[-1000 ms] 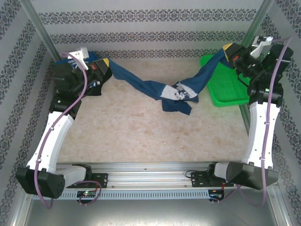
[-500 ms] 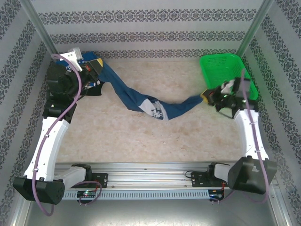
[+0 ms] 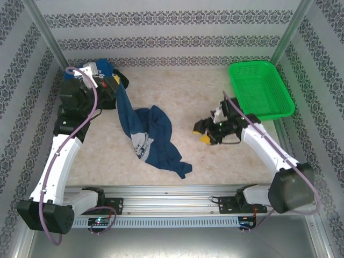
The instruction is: Fold and stack the t-shirts
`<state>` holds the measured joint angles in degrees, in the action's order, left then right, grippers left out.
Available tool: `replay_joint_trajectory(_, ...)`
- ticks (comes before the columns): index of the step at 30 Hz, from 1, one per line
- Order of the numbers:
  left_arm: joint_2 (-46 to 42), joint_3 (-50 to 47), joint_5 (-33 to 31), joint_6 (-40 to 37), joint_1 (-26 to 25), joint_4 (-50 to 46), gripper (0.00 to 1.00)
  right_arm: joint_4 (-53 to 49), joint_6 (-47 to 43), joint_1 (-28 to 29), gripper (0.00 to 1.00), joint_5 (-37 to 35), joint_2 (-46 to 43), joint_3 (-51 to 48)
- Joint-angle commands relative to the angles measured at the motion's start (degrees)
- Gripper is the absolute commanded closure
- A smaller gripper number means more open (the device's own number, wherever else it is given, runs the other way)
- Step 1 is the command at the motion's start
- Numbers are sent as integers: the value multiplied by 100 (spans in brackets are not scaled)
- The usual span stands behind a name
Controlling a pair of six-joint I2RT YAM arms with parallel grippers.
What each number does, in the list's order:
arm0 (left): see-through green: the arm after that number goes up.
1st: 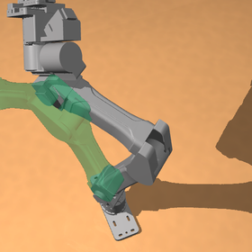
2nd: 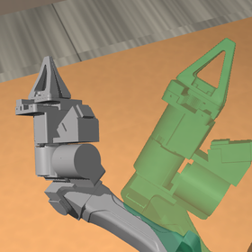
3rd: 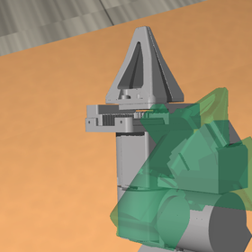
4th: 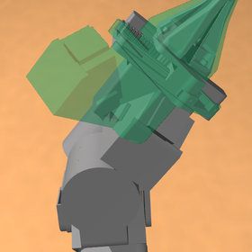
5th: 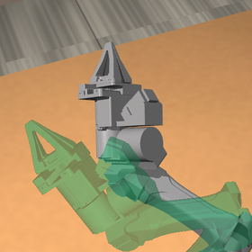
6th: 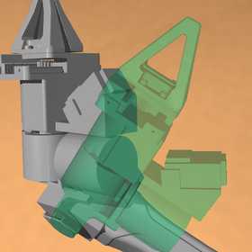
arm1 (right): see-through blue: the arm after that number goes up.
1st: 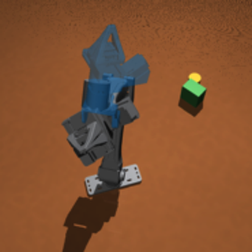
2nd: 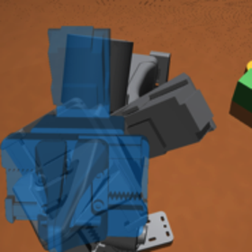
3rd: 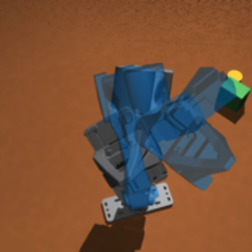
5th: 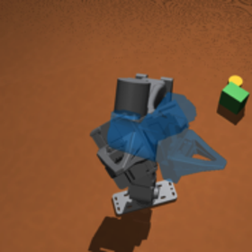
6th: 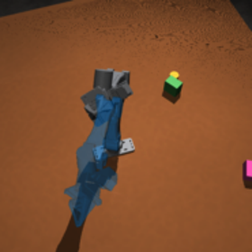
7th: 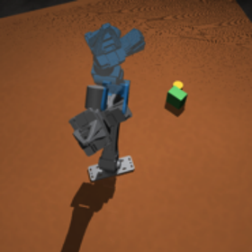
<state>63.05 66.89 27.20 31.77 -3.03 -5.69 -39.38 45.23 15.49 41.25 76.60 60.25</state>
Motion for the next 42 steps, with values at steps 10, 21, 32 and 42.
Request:
replay_joint_trajectory(10, -389, -394, 217, -198, 337, -377, 100, -48, -1321, 851, 42, -904, 4497, 4398)
replay_joint_trajectory(21, -276, -479, 405, -197, 461, -434, 100, -71, -1405, 1267, 41, -804, 6744, 6691)
replay_joint_trajectory(32, 275, 238, 459, -136, 545, -37, 100, 499, -1214, 680, 100, -1276, 5163, 6880)
replay_joint_trajectory(42, 969, 1584, 723, 227, 540, 797, 100, -17, -2827, 39, 100, -1895, 2814, 5904)
